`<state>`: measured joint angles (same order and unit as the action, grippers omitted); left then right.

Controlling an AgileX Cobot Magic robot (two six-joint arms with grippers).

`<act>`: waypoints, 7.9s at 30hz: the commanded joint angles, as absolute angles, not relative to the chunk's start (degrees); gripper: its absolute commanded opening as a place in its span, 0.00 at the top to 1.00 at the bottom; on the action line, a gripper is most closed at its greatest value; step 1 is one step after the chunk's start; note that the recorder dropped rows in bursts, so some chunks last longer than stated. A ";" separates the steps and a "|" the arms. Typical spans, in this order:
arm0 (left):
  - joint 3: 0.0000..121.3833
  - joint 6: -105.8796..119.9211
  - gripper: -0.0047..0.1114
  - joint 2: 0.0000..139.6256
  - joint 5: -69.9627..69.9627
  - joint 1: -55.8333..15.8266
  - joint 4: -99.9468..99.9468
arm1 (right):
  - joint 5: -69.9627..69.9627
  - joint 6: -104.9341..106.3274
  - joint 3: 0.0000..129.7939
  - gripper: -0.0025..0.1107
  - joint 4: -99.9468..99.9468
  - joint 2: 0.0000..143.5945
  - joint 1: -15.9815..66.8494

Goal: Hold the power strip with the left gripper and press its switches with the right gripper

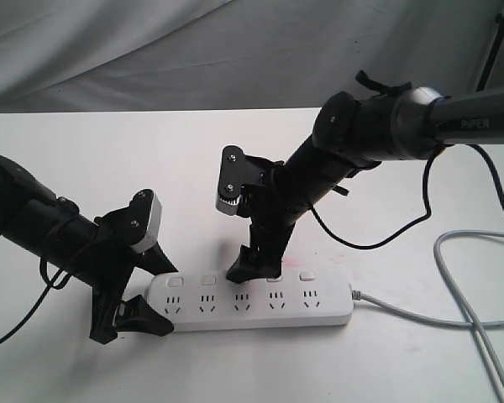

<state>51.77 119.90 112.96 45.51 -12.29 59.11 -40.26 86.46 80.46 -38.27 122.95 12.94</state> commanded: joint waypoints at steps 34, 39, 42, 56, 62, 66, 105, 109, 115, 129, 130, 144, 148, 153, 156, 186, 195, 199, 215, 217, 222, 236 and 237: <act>51.48 119.99 0.96 112.78 43.21 -12.61 59.47 | -46.34 86.95 79.77 0.05 -39.95 117.45 9.71; 51.48 119.99 0.96 112.78 43.21 -12.61 59.47 | -50.23 87.30 79.77 0.05 -39.95 117.45 5.99; 51.48 119.99 0.96 112.78 43.21 -12.61 59.47 | -50.23 87.30 79.77 0.05 -39.66 117.56 5.82; 51.48 119.99 0.96 112.78 43.21 -12.61 59.47 | -49.62 87.96 79.77 0.05 -39.55 118.50 5.82; 51.48 119.99 0.96 112.78 43.21 -12.61 59.47 | -49.23 89.20 79.77 0.05 -40.42 120.28 5.82; 51.48 119.99 0.96 112.78 43.21 -12.61 59.47 | -49.08 89.20 79.77 0.05 -40.42 120.44 5.82; 51.48 119.99 0.96 112.78 43.21 -12.61 59.47 | -47.17 90.13 79.77 0.05 -37.81 122.24 5.82; 51.48 119.99 0.96 112.78 43.21 -12.61 59.47 | -46.53 90.13 79.77 0.05 -36.64 122.24 5.82; 51.48 119.99 0.96 112.78 43.21 -12.61 59.47 | -45.47 91.08 79.77 0.05 -36.35 122.95 6.20; 51.48 119.99 0.96 112.78 43.21 -12.61 59.47 | -38.22 96.42 76.16 0.05 -37.57 123.73 6.98; 51.48 119.99 0.96 112.78 43.21 -12.61 59.47 | -38.50 96.42 76.16 0.05 -38.11 123.57 6.98; 51.48 119.99 0.96 112.78 43.21 -12.61 59.47 | -45.99 89.00 76.16 0.05 -43.90 112.79 6.75; 51.48 119.99 0.96 112.78 43.21 -12.61 59.47 | -46.86 88.75 76.16 0.05 -44.88 111.54 6.75; 51.48 119.99 0.96 112.78 43.21 -12.61 59.47 | -46.98 88.75 76.06 0.05 -44.88 111.55 6.75; 51.48 119.99 0.96 112.78 43.21 -12.61 59.47 | -46.86 88.75 76.07 0.05 -44.88 111.55 6.75; 51.48 119.99 0.96 112.78 43.21 -12.61 59.47 | -45.58 90.01 70.44 0.05 -44.51 111.55 -0.55; 51.48 119.99 0.96 112.78 43.21 -12.61 59.47 | -44.99 91.21 69.01 0.05 -45.05 111.79 -0.55; 51.48 119.99 0.96 112.78 43.21 -12.61 59.47 | -44.45 91.66 68.75 0.05 -45.80 113.07 -0.55; 51.48 119.99 0.96 112.78 43.21 -12.61 59.47 | -42.04 91.66 67.78 0.05 -45.78 115.90 -0.55; 51.48 119.99 0.96 112.78 43.21 -12.61 59.47 | -42.04 91.66 67.78 0.05 -45.78 115.90 -0.55; 51.48 119.99 0.96 112.78 43.21 -12.61 59.47 | -39.75 91.66 67.78 0.05 -44.65 116.56 -0.55; 51.48 119.99 0.96 112.78 43.21 -12.61 59.47 | -39.95 91.58 67.78 0.05 -46.00 115.97 -0.55; 51.48 119.99 0.96 112.78 43.21 -12.61 59.47 | -39.94 91.67 67.78 0.05 -46.10 115.71 -0.55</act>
